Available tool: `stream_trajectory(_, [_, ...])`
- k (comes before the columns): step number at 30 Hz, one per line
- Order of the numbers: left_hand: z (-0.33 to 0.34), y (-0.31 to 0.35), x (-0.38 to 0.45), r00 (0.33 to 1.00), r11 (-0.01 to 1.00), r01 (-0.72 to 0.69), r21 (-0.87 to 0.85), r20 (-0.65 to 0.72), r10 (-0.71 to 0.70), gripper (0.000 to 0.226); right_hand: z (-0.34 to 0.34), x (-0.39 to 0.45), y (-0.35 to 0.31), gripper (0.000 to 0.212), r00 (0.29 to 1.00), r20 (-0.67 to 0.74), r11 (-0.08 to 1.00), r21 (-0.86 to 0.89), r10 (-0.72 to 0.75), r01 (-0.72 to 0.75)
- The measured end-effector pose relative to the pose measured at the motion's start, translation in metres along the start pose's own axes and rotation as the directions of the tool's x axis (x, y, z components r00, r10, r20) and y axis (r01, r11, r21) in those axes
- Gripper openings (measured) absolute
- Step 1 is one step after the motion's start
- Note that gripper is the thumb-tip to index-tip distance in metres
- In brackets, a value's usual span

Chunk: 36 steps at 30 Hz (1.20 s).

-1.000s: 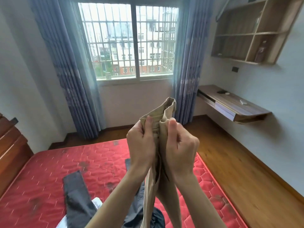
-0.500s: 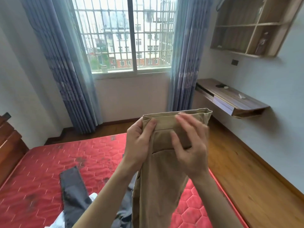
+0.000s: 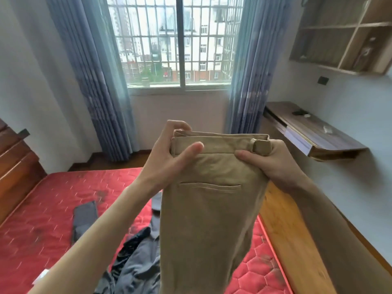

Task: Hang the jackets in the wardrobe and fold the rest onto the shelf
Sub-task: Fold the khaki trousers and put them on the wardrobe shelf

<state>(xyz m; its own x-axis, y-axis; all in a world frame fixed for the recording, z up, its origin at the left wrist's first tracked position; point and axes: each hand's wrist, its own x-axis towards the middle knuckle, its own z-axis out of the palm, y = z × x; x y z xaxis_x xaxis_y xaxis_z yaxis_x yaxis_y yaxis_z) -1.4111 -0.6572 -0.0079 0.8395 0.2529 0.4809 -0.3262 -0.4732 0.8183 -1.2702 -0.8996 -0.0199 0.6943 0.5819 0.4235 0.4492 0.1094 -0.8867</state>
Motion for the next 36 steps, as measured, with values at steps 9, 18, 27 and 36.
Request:
stream_trajectory(9, [0.016, 0.01, 0.023, 0.882, 0.877, -0.197, 0.438, 0.47, -0.037, 0.065, -0.048, -0.003, 0.002, 0.009, 0.968, 0.244, 0.99, -0.14, 0.054, -0.02])
stream_trajectory(18, [0.055, 0.034, 0.02, 0.388, 0.857, 0.055, 0.512, 0.78, -0.491, 0.043, -0.085, -0.004, -0.04, 0.018, 0.426, 0.759, 0.865, -0.482, 0.492, -0.14])
stream_trajectory(27, [0.074, -0.042, 0.126, 0.239, 0.64, 0.107, 0.761, 0.605, -0.759, 0.033, -0.059, 0.1, 0.037, 0.021, 0.506, 0.519, 0.608, -0.794, 0.689, -0.013])
stream_trajectory(36, [0.033, -0.062, 0.287, 0.955, 0.283, -0.156, 0.946, 0.219, -0.203, 0.012, -0.055, 0.25, 0.039, 0.017, 0.98, 0.2, 0.233, -0.953, 0.001, 0.194])
